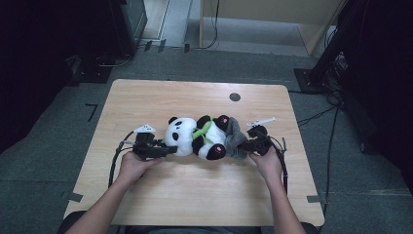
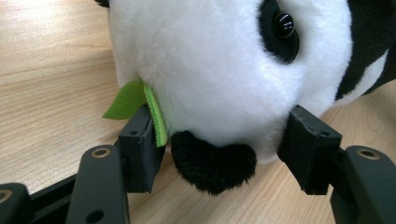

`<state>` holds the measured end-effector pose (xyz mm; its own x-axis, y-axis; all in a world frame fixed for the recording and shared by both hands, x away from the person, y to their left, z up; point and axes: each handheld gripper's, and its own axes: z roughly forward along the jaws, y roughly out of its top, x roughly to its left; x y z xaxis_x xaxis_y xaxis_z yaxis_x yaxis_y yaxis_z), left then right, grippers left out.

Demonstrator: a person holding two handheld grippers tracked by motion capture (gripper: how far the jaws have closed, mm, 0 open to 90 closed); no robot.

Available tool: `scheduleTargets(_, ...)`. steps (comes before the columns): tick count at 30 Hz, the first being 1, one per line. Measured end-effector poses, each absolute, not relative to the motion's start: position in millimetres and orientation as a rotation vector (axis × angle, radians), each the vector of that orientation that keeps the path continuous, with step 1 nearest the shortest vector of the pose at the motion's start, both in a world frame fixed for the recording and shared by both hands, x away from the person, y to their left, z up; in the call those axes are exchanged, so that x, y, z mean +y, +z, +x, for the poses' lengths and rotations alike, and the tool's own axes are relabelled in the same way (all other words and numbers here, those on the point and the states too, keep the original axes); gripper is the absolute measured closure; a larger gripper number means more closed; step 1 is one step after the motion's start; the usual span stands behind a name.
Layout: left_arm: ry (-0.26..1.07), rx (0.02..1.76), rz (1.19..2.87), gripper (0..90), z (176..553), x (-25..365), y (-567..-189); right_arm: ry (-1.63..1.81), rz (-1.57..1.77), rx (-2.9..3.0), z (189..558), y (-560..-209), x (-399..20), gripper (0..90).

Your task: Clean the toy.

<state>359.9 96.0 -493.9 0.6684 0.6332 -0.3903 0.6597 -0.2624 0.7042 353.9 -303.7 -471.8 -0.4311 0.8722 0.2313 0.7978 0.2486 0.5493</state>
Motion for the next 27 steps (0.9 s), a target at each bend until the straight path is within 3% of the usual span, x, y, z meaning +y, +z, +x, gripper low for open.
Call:
scheduleTargets(10,-0.028,1.003,1.963,37.0,359.4,95.3,-493.7,1.159,1.475,2.251,334.6,-409.1,-307.1,76.1)
scheduleTargets(19,-0.031,1.006,1.962,39.1,359.4,95.1,-493.2,1.303,1.213,2.336,327.9,-367.0,-241.5,76.0)
scheduleTargets(20,-0.030,1.006,1.963,39.1,359.3,95.0,-493.0,1.354,1.168,2.354,332.1,-361.9,-219.2,75.9)
scheduleTargets(27,-0.025,1.006,1.957,39.1,358.8,94.8,-492.8,1.383,1.166,2.441,350.7,-367.5,-159.5,75.9)
